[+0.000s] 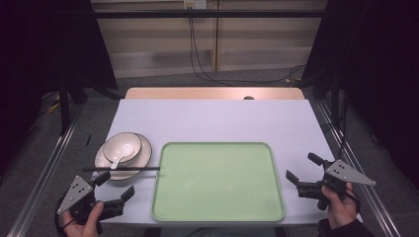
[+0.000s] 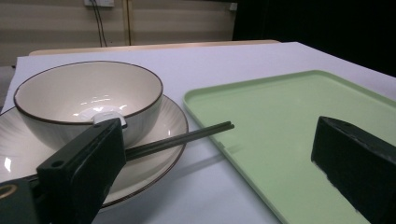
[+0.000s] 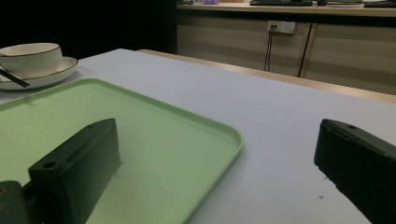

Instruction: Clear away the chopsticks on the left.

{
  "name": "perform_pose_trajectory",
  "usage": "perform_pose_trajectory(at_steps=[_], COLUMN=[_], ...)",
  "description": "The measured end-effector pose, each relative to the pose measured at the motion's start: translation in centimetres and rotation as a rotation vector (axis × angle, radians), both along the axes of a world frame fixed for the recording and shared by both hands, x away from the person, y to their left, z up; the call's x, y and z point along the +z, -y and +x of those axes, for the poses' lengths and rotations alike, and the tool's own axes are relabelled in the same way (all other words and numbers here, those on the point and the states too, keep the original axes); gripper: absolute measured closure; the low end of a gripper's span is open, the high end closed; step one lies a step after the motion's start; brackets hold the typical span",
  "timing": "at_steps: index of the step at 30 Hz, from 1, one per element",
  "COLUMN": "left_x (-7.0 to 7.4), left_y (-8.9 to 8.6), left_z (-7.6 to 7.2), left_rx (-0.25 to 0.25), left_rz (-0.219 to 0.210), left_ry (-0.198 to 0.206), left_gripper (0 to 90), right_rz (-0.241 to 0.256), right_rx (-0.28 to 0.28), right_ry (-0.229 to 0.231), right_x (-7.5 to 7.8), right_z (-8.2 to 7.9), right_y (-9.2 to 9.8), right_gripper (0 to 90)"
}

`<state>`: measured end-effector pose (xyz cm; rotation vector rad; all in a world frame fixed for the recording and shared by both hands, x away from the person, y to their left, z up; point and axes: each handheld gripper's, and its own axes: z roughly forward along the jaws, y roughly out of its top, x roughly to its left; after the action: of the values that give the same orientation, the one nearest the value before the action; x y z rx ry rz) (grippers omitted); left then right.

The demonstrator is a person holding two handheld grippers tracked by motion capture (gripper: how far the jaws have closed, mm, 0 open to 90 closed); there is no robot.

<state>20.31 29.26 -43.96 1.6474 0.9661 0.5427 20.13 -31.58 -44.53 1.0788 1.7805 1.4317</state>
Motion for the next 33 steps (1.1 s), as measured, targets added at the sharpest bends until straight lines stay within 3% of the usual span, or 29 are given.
perform_pose_trajectory(at_steps=[4, 10, 15, 21, 24, 27, 28, 29, 31, 33], left_x=[0.0, 0.5, 0.6, 0.9, 1.3, 1.4, 1.4, 1.5, 1.6, 1.6], left_y=[-0.2, -0.2, -0.5, -2.0, -2.9, -3.5, -3.8, -4.5, -4.8, -5.5], left_z=[0.0, 0.1, 0.1, 0.4, 0.8, 1.3, 1.5, 2.1, 2.4, 3.2], left_rx=[-0.001, -0.071, -0.095, -0.084, -0.041, -0.047, -0.049, -0.107, -0.114, -0.139], left_rz=[-0.004, 0.039, 0.069, 0.105, 0.199, 0.218, 0.194, 0.194, 0.207, 0.194], left_ry=[-0.005, -0.013, -0.024, -0.041, -0.027, -0.039, -0.044, -0.076, -0.086, -0.109], left_gripper=[2.7, 2.7, 4.6, 4.6, 4.5, 4.4, 4.4, 4.4, 4.5, 4.8], right_rz=[-0.006, -0.013, -0.006, -0.013, -0.015, -0.018, -0.018, -0.015, -0.011, -0.011], right_rx=[0.001, 0.029, 0.025, 0.024, 0.034, 0.025, 0.026, 0.024, 0.018, 0.016], right_ry=[-0.002, -0.005, -0.007, -0.003, -0.001, 0.000, -0.002, -0.009, -0.013, -0.013], right_x=[0.0, 0.0, 0.0, 0.1, 0.1, 0.1, 0.1, 0.0, 0.0, 0.0], right_z=[0.1, 0.0, 0.0, 0.1, 0.1, 0.1, 0.1, 0.1, 0.2, 0.2], right_y=[0.0, -0.3, -0.3, -0.4, -0.4, -0.5, -0.5, -0.5, -0.4, -0.4], right_gripper=[0.0, 0.2, 0.4, 0.8, 0.7, 0.8, 0.5, 0.5, 0.4, 0.3])
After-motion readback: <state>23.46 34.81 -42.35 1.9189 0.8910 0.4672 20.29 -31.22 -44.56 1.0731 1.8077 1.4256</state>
